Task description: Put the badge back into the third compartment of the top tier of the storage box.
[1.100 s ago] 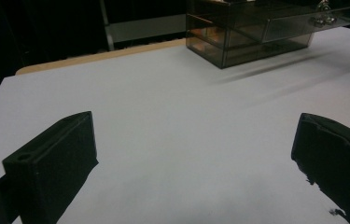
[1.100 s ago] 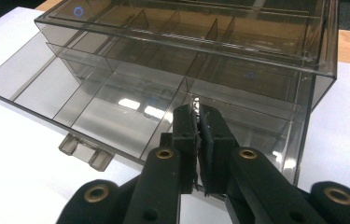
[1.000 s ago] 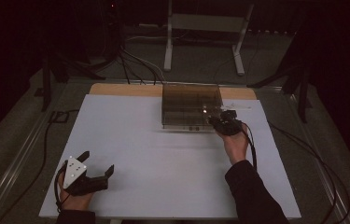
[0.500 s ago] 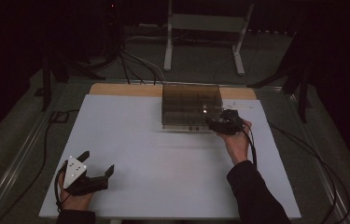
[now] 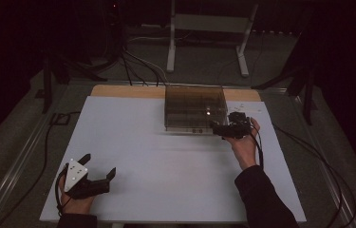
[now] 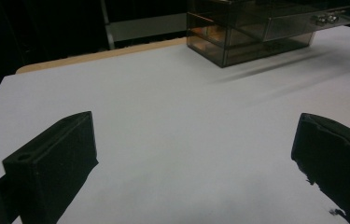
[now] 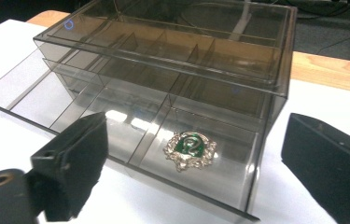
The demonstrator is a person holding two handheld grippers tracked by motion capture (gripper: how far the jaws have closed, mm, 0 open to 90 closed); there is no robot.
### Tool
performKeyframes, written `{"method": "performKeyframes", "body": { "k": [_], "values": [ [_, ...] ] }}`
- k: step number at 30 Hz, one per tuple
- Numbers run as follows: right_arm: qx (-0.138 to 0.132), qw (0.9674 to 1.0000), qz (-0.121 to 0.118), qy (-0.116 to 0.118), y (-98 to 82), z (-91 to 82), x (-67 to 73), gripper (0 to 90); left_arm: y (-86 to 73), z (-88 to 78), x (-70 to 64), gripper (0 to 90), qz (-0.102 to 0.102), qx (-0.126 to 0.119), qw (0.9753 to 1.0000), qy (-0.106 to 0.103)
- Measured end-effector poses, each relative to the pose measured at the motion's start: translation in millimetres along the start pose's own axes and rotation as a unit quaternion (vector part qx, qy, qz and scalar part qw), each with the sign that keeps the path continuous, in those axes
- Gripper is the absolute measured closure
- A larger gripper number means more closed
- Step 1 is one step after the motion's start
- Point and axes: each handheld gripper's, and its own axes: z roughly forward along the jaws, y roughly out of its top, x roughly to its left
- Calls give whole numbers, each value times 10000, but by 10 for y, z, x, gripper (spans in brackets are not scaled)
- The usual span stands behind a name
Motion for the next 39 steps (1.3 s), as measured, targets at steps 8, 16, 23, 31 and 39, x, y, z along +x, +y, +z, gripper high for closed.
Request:
{"method": "performKeyframes", "body": {
  "k": [8, 16, 23, 31, 39],
  "values": [
    [-13, 10000, -46, -22, -71, -118, -14, 0, 1, -1, -2, 9, -4, 1, 10000, 1],
    [-40, 9999, -129, -56, -198, -235, -25, 0, -1, -1, 2, 9, -3, 8, 10000, 18],
    [-138, 9997, -216, -40, -334, -384, -10, 0, 0, -4, 2, 9, -8, 3, 10000, 40],
    [-162, 9996, -241, -15, -512, -524, 10, 0, 1, -9, 3, 9, -20, -3, 10000, 89],
    [-219, 9997, -115, -42, -724, -645, -10, 0, 1, -11, 7, 9, -21, -4, 9999, 136]
  ]
}}
